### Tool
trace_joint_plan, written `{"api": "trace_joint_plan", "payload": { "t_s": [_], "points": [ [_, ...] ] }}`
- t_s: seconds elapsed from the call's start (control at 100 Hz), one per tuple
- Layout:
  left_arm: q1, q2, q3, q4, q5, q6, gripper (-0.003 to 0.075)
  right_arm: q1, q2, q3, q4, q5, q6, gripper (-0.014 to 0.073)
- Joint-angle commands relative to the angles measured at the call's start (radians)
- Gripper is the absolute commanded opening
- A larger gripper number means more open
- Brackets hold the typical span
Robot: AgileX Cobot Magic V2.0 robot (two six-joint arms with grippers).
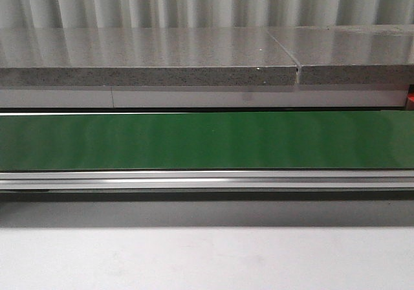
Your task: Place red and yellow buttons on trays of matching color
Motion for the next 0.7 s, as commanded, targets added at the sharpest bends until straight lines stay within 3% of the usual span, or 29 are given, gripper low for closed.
{"api": "trace_joint_plan", "payload": {
  "t_s": [0.0, 0.2, 0.69],
  "points": [
    [-0.010, 0.004, -0.023, -0.007, -0.080, 0.001, -0.0020, -0.002, -0.107, -0.039, 0.010, -0.024, 0.000, 0.0595],
    [-0.010, 0.004, -0.023, -0.007, -0.080, 0.001, -0.0020, 0.049, -0.257, -0.047, 0.011, -0.014, -0.019, 0.0595],
    [-0.010, 0.004, -0.023, -0.007, -0.080, 0.001, -0.0020, 0.513, -0.547, 0.001, 0.011, 0.002, -0.105, 0.0594]
  ]
}}
